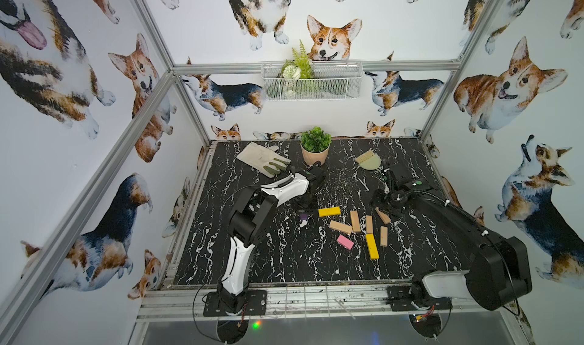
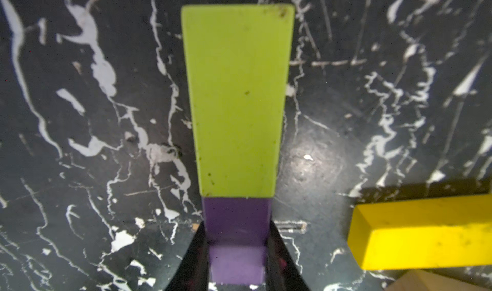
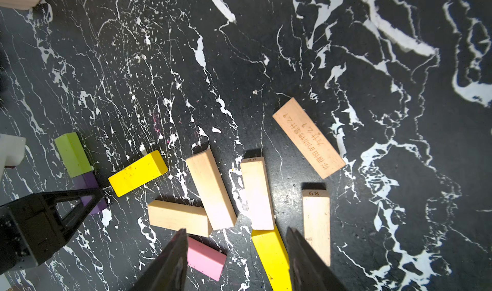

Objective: Assemble the letter k with building blocks
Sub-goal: Assemble the building block at the center of the board, then pick up the building block from the center of the board.

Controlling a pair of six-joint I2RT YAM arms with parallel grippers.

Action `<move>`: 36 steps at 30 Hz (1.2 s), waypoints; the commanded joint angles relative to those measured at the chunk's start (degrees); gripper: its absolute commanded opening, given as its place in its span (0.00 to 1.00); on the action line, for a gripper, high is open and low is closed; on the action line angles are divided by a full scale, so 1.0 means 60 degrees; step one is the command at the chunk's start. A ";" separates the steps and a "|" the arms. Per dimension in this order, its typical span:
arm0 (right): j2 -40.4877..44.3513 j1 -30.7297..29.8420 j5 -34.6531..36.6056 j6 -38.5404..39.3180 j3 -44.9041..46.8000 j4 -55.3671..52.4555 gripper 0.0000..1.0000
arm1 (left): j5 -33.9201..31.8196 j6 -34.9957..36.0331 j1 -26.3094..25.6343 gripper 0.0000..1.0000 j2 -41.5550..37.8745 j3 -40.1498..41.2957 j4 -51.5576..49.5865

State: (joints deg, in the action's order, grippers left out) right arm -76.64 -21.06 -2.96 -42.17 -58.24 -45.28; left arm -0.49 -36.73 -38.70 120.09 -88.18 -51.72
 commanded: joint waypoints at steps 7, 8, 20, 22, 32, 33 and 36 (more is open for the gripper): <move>0.0000 -0.0051 0.0090 -0.0137 -0.0024 -0.0097 0.61 | -0.0149 -0.0250 -0.0008 0.10 0.0009 0.0023 0.0345; 0.0000 -0.0069 0.0097 -0.0120 -0.0033 -0.0100 0.61 | -0.0166 -0.0250 0.0001 0.12 -0.0006 0.0021 0.0337; -0.0124 -0.1324 0.0462 0.0617 -0.0725 -0.0926 0.60 | -0.0847 -0.0389 -0.0003 0.51 -0.0509 0.0005 0.0039; -0.0174 -0.1560 0.0566 0.0682 -0.0852 -0.1161 0.59 | -0.0899 -0.0397 -0.0008 0.52 -0.0578 0.0001 -0.0003; -0.0798 -0.3334 0.0705 0.1859 -0.1338 -0.1964 0.56 | -0.1074 -0.0454 0.0064 0.78 -0.1711 0.0360 -0.0050; -0.0899 -0.3555 0.0740 0.2008 -0.1346 -0.1947 0.55 | -0.1090 -0.0481 0.0136 0.80 -0.1939 0.0446 -0.0051; -0.1476 -0.4341 0.0934 0.2436 -0.1481 -0.1945 0.49 | -0.0863 -0.0629 0.0648 0.83 -0.2799 0.0938 0.0132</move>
State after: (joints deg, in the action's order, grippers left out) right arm -82.81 -43.42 0.21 -31.90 -66.08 -54.78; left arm -5.67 -38.89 -37.52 107.66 -84.88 -50.65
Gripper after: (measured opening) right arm 0.498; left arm 0.818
